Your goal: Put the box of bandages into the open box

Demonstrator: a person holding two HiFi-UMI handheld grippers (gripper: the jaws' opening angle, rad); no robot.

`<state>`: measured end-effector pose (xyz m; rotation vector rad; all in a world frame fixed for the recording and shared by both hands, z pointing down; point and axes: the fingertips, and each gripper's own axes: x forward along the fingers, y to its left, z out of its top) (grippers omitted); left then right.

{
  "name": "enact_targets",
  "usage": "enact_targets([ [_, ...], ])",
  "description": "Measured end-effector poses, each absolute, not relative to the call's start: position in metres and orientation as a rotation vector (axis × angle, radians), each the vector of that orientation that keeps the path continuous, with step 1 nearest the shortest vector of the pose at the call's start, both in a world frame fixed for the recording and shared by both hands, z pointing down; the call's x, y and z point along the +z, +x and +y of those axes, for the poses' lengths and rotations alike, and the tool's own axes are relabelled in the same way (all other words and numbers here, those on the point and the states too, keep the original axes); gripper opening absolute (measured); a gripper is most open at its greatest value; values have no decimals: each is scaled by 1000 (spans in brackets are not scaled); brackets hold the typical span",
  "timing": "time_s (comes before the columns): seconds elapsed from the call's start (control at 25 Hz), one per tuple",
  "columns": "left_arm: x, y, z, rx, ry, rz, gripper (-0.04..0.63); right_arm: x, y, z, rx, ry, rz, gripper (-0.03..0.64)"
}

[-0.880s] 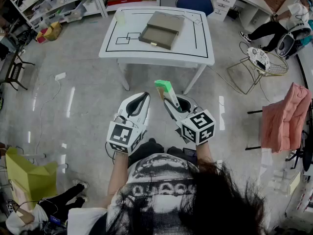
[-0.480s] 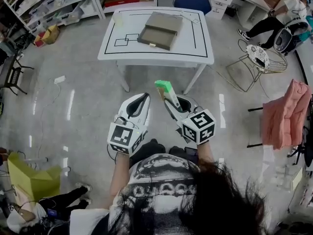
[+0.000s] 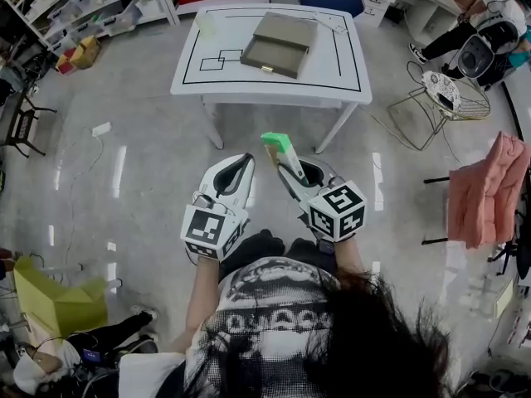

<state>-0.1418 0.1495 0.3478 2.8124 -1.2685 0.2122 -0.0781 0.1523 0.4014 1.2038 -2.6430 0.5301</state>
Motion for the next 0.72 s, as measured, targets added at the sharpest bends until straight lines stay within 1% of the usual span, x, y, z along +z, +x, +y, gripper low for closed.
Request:
enact_targets([
  [0.32,360,-165,149,207,2813,-1218,0,415,-93,153,555,1262,-2597,97],
  [0.72,370,-157,134,176,2809,-1149,0,425,-87,142,575,1267,-2541,97],
])
